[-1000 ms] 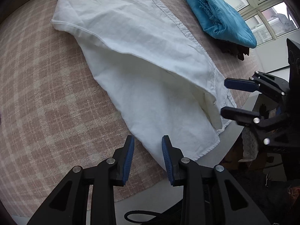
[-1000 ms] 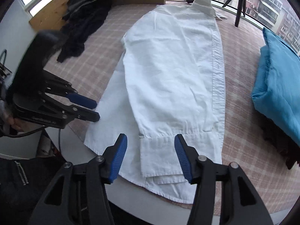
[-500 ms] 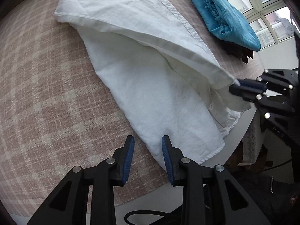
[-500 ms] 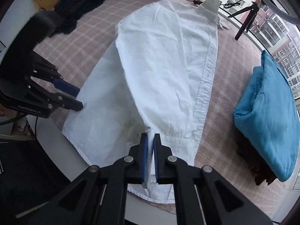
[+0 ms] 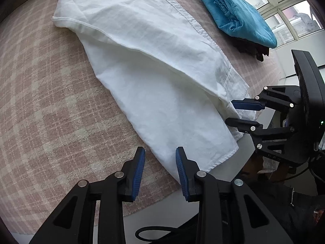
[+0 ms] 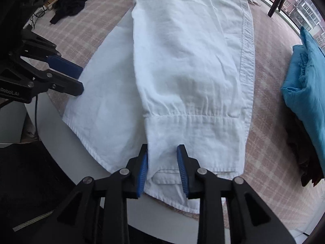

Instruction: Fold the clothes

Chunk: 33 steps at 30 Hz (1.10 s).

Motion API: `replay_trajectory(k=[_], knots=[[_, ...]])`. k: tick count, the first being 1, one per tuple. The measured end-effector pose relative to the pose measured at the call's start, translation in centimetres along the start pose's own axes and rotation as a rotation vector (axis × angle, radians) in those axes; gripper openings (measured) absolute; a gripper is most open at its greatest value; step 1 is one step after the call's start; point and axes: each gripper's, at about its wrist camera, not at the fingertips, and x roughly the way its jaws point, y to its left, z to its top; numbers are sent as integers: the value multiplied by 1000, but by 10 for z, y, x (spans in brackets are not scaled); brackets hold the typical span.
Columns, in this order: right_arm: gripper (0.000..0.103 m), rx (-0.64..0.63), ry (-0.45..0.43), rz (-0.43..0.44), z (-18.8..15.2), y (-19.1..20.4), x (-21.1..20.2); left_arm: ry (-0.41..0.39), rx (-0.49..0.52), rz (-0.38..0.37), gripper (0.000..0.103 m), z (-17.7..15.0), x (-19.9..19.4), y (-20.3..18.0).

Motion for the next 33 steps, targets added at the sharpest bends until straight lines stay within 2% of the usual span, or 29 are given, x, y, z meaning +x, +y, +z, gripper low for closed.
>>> replay_trajectory(k=[2, 4, 6, 7, 10, 13, 16, 17, 18, 19, 21, 22, 23, 26, 29, 31, 33], knots=[[33, -10, 5, -11, 0, 1, 4, 7, 0, 3, 30, 1, 1, -1], [33, -37, -7, -34, -1, 3, 4, 11, -3, 8, 32, 8, 6, 1], [29, -32, -8, -34, 0, -1, 2, 13, -4, 12, 32, 10, 9, 2], [21, -18, -7, -27, 1, -6, 2, 14, -3, 13, 32, 10, 9, 2], [4, 77, -3, 81, 3, -32, -2, 19, 6, 16, 33, 10, 9, 0], [4, 149, -1, 169, 5, -48, -8, 19, 11, 19, 33, 11, 9, 0], [4, 215, -27, 321, 6, -56, -24, 19, 10, 19, 33, 10, 8, 1], [4, 219, -42, 320, 7, -56, -30, 20, 8, 17, 33, 10, 8, 2], [5, 195, -47, 275, 7, -54, -32, 21, 11, 16, 33, 10, 8, 2], [8, 163, -36, 224, 2, -49, -28, 23, 14, 15, 33, 10, 8, 2], [11, 149, 3, 224, -10, -46, -11, 26, 23, 23, 33, 10, 5, 2], [12, 161, 12, 250, -16, -46, -7, 28, 28, 27, 33, 9, 3, 2], [18, 154, 15, 256, -18, -44, -8, 26, 37, 34, 33, 10, -7, 6], [36, 97, 11, 185, -29, -34, -27, -20, 82, 50, 33, 10, -33, -1], [39, 151, -67, 197, -45, -55, -58, -109, 104, 28, 33, 26, -66, -4], [39, 272, -148, 271, -52, -83, -71, -158, 127, -11, 33, 47, -73, -15], [39, 369, -192, 293, -54, -103, -69, -187, 162, -47, 33, 67, -68, -26]])
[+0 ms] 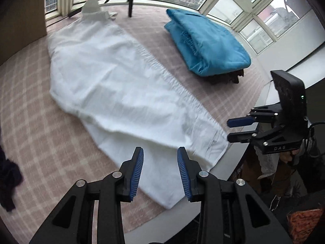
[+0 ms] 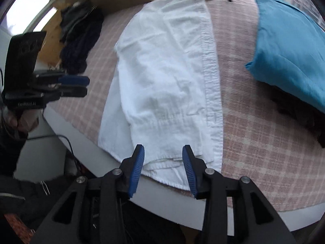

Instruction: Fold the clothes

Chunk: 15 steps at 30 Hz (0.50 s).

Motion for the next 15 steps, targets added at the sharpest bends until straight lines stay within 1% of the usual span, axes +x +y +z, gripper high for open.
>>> replay_trajectory(k=[1, 2, 4, 5, 6, 7, 8, 9, 11, 12, 13, 15], knots=[[39, 14, -6, 8, 3, 0, 10, 4, 17, -24, 33, 11, 11, -4], [39, 23, -5, 23, 6, 3, 26, 13, 31, -35, 33, 22, 30, -13], [38, 47, 8, 49, 7, 5, 51, 64, 78, -37, 33, 31, 64, -26], [36, 43, 23, 56, 9, 9, 66, 85, 96, -28, 33, 30, 73, -27], [31, 36, 34, 52, 10, 11, 76, 106, 113, -18, 33, 28, 83, -27], [21, 31, 44, 31, 9, 9, 83, 136, 127, 3, 33, 24, 94, -27], [8, 20, 58, -1, 7, 7, 87, 167, 142, 25, 33, 21, 104, -27], [0, 7, 61, -35, 6, 4, 89, 165, 164, 36, 32, 16, 106, -28], [0, 0, 39, -75, 6, 0, 81, 162, 208, 59, 36, 8, 110, -31], [0, 1, 21, -88, 7, -2, 75, 177, 204, 69, 35, 7, 109, -31], [3, 3, -2, -88, 9, -2, 69, 174, 190, 61, 34, 8, 106, -31], [3, 4, -68, -17, 18, 1, 58, 140, 160, 40, 34, 12, 97, -33]])
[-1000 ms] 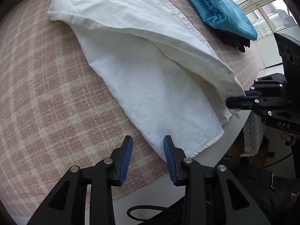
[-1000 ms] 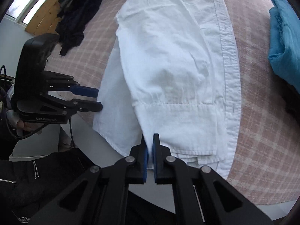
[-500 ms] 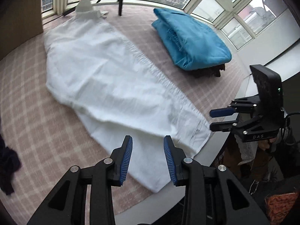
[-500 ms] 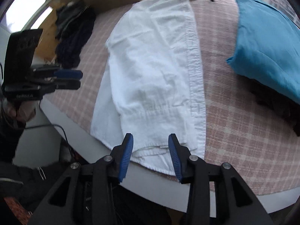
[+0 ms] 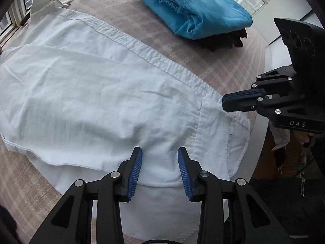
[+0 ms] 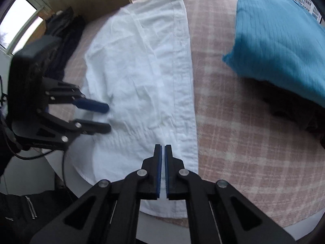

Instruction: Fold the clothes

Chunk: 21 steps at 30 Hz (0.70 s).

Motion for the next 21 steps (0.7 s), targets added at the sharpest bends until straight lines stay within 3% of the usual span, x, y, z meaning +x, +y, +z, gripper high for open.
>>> replay_trajectory(k=[3, 7, 10, 13, 15, 16, 17, 18, 21], knots=[[3, -22, -45, 27, 21, 11, 10, -58, -17, -33, 34, 5, -9, -3], [3, -67, -47, 51, 43, 18, 39, -24, -25, 3, 34, 5, 6, -5], [3, -118, 21, 44, 42, 15, 59, -25, -52, 22, 34, -8, 8, 2], [2, -121, 59, 29, 33, 4, 53, -30, -150, 41, 34, -29, -13, 13], [11, -83, 53, 17, 23, -9, 33, -54, -222, 61, 35, -49, -35, 21], [26, -64, 44, 9, 18, -16, 23, -58, -264, 78, 38, -61, -46, 24], [48, -42, 39, 6, 11, -23, 14, -64, -312, 74, 41, -74, -55, 27], [55, -20, 31, 4, 4, -30, 7, -70, -360, 69, 45, -87, -64, 30], [58, 43, 9, 10, -5, -46, 5, -72, -477, 55, 46, -112, -67, 33]])
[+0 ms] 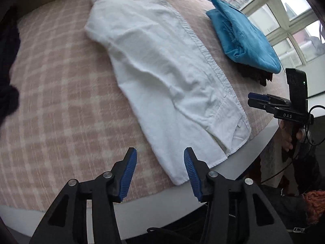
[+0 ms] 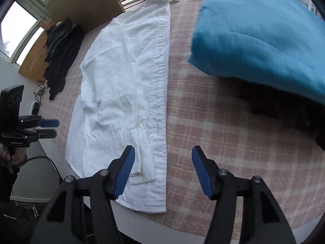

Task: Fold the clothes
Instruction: 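Smooth the folded shirt flat with both grippers open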

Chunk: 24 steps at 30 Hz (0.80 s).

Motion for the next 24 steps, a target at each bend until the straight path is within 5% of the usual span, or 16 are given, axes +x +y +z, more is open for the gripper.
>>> replay_trajectory(k=[5, 13, 16, 19, 24], knots=[[58, 78, 39, 94, -7, -16, 11, 1, -70, -7, 46, -2, 22, -3], [58, -69, 84, 106, -26, 8, 10, 52, -77, -40, 47, 0, 52, -11], [56, -119, 100, 62, -27, 17, 11, 70, -95, -45, 47, 3, 52, -12], [40, -146, 104, -33, -26, 20, 12, 81, -95, -69, 46, 7, 41, -16], [41, -141, 111, -56, -27, 21, 13, 54, -12, -76, 46, 20, 16, -35]])
